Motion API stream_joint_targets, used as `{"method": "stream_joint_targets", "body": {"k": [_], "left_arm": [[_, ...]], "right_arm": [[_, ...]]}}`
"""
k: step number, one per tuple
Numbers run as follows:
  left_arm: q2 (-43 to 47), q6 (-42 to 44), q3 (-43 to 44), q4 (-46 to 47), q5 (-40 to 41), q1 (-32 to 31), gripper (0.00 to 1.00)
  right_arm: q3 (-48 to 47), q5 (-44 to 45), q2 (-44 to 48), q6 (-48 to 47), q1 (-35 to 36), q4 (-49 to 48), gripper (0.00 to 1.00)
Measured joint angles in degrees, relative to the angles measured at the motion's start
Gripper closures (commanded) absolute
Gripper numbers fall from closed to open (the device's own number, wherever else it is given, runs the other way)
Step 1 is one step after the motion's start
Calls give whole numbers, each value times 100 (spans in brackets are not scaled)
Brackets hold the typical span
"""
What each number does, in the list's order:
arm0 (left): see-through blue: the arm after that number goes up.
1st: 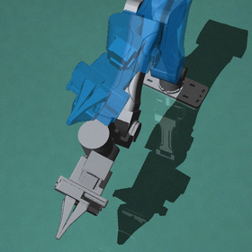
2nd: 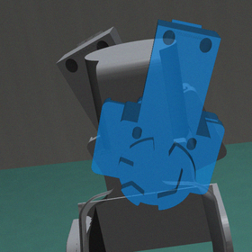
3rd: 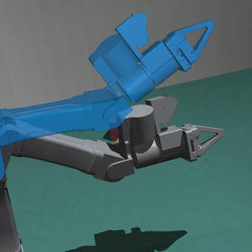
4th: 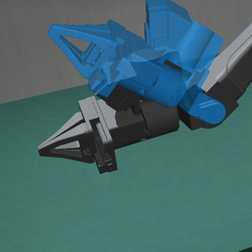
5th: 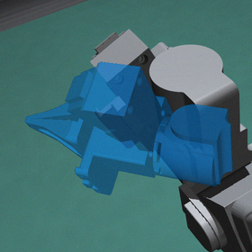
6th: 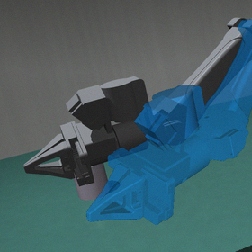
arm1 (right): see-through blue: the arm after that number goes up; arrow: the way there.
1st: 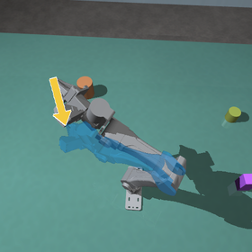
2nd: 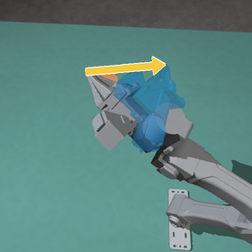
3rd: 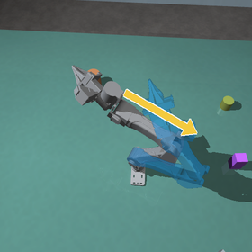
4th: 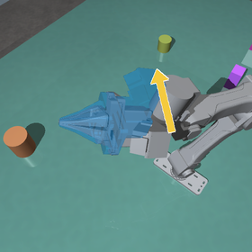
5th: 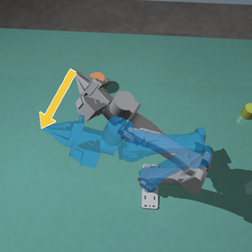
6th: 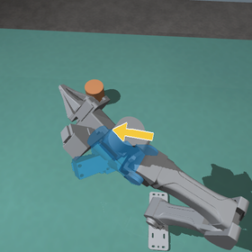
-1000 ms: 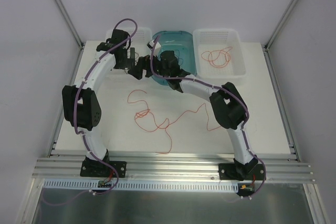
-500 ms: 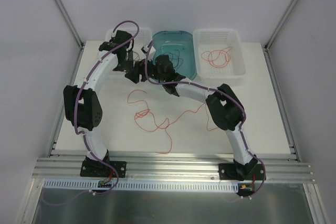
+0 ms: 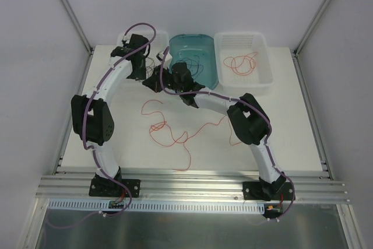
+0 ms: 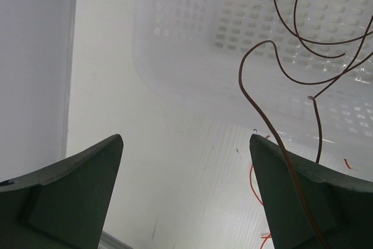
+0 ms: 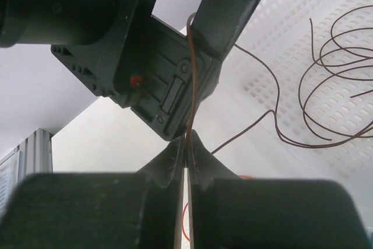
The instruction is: Untangle the cables
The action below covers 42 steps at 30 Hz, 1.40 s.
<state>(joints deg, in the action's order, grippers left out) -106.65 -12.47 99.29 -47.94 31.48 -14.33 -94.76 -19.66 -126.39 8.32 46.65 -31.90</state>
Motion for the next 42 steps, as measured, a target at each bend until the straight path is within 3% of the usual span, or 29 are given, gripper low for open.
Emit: {"method": "stream_joint_targets", "body": {"k": [9,17,27,34,36,37,40,42], "left_arm": [[-149,992,-22,-81,232,-28,1],[-52,2120,-1008,-74,376,-269,1],[706,2181,-1196,-79,-870,-166,1],[1860,1735,-1440,321,-2026,380,1],[2218,1515,-1626,518,-2155,553,1],[2334,1432,-1676,581,-2210,612,1],[2603,1156,-1803,876,-2457,734,1],[2730,1012,-1971,1091,-2822,726,1]], "right_arm": [[81,52,0,0,-68,7,99],[81,140,-7,-22,-326,345,99],[-372,229,-68,-2,-424,459,99],[-1137,306,-485,2,-431,833,99],[-1338,337,-643,4,-431,944,87],[-1403,356,-704,13,-433,1008,65],[-1764,437,-935,26,-444,1366,31],[-2000,479,-1071,22,-459,1569,20]]}}
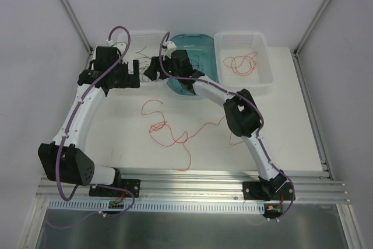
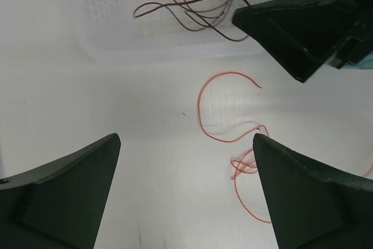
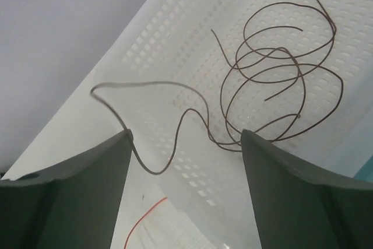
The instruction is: Untangle the cables
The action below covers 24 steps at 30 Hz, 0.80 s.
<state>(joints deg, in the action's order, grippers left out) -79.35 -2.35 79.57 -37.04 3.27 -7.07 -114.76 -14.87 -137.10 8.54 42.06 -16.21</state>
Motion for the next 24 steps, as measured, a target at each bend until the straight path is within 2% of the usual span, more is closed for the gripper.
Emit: {"method": "stream_joint_targets", "body": {"k": [5,9,18,21,24], "left_arm": [[367,-343,-662,186,-761,-4,1],[914,-608,-1320,195,-1141,-4,1],[2124,-951,-2542,229,-1829,-4,1],[2234,-1104,-2868,236,-1934,-7,1],[2249,-1296,-3130,271,-1952,-7,1]], "right_arm": [[15,72,68,-181,-76,485,12],[492,142,658,-452,-127,1010,4],[122,566,1808,-859,-151,2109,5],[876,564,2387,-881,-160,2212,7],[2098,664,3088,-901,-83,2319,9]]}}
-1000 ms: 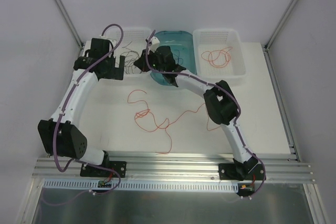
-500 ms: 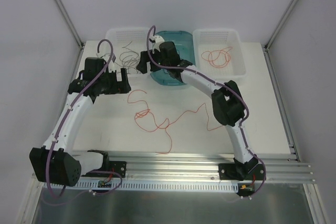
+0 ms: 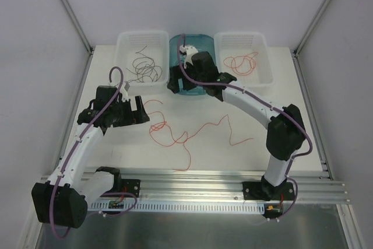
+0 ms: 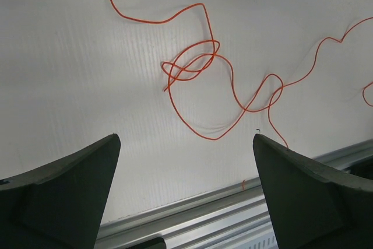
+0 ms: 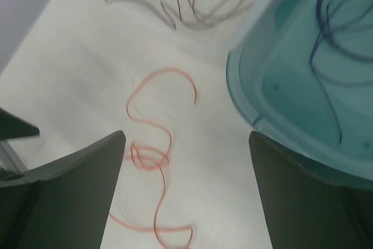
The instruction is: Untangle the cables
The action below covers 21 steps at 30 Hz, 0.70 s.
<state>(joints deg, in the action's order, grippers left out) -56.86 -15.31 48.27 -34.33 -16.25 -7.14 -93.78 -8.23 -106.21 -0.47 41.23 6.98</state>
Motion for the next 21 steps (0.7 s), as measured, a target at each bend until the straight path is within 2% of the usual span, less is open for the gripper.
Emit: {"method": "stream_joint_targets", "body": {"k": [5,8,16,21], "left_arm": [[0,-208,-140,52,11,-35,1],[-20,-219,-142,142,37,-186,1],[-586,-791,-485,492,518,-1360,6],[-673,-1320,-1054,896,874,-1425,9]], "right_arm": [[1821,118,901,79,289,306,10],[2500,188,1290,138,511,686,10],[2865,503,1456,339,1486,1222,13],[3099,688,1408,612,1779,1388,17]]}}
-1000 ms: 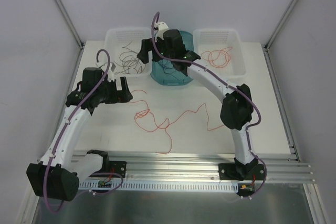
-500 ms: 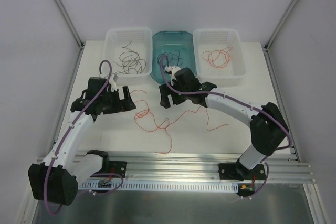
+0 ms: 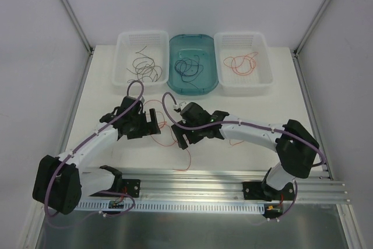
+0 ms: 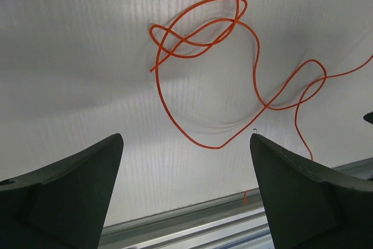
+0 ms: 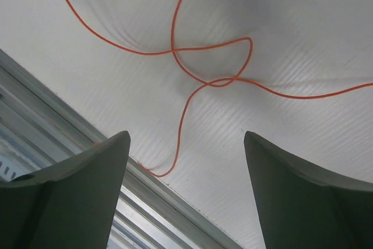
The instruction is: Untangle the cables
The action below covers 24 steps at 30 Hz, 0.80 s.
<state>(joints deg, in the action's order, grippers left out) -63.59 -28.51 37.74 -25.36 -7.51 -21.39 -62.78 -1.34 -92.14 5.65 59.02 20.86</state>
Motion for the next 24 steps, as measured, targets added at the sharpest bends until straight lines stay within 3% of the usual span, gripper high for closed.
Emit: {"method": "stream_joint_targets", "body": {"k": [5,14,18,19,22,24], "left_arm": [[-485,-389,-87,446,190,-120,14],[-1268,-715,-105,973,234,-393,52],[-1368,-756,-105,1060,256,-420,65],[-1375,-778,-105,1073,264,-420,77],[-1375,-811,-105,1123,323,-420,97],[-1366,-813,-116,1150,350,-420,100]], "right_arm": [[210,177,-44,313,74,59,23],[409,175,-297,544,365,98,48],[483,238,-306,584,372,170,48],[503,280,-297,588,369,173,48],[605,422,-190,612,337,243,40],[658,573,0,636,267,358,38]]}}
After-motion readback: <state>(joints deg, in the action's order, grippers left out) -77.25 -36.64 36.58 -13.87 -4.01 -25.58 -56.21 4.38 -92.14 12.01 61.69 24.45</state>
